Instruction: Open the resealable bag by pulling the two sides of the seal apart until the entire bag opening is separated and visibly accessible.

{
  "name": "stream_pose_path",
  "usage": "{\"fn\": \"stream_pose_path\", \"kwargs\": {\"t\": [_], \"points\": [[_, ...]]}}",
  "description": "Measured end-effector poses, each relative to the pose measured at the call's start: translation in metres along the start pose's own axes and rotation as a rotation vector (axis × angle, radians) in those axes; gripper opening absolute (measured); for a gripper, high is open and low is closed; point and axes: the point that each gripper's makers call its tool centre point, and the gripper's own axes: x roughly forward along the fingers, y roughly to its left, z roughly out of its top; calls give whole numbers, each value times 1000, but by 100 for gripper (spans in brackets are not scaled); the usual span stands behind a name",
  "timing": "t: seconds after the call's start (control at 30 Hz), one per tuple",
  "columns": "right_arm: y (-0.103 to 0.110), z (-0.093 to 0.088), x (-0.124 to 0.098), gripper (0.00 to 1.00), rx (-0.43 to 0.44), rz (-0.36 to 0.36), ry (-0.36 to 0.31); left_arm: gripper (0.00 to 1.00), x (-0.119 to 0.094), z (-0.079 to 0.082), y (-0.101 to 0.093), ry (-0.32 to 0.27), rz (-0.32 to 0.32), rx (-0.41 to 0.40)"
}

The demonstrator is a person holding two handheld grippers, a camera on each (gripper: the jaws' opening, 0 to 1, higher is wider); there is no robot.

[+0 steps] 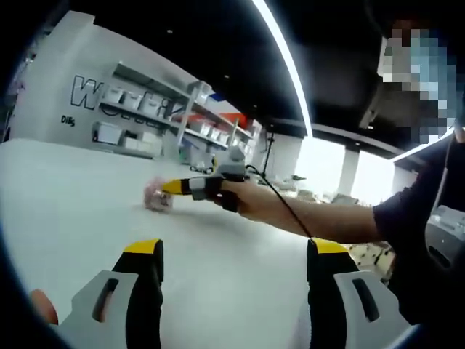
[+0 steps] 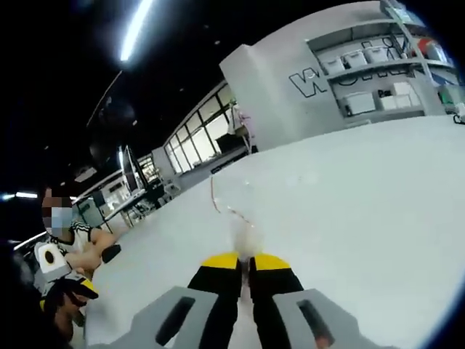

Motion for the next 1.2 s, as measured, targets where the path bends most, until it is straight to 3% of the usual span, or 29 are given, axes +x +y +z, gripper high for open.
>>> {"fn": "stream_pose_path", "kwargs": {"t": [0.1, 0.23, 0.37, 0.7, 1.2], "points": [[-2, 0, -2, 3, -15, 0, -1, 80, 0, 1, 0, -2, -1, 0], [-5, -1, -6, 14, -42, -14, 9, 80, 0, 2, -2, -6, -2, 1], [-7, -1, -12, 16, -52, -20, 12, 80, 1, 2, -3, -5, -4, 2], [-14, -3, -27, 17, -58, -36, 10, 80, 2, 3, -6, -1, -7, 4], [-25, -28, -60, 20, -81, -73, 35, 80, 3, 4, -6, -1, 4, 6]]}}
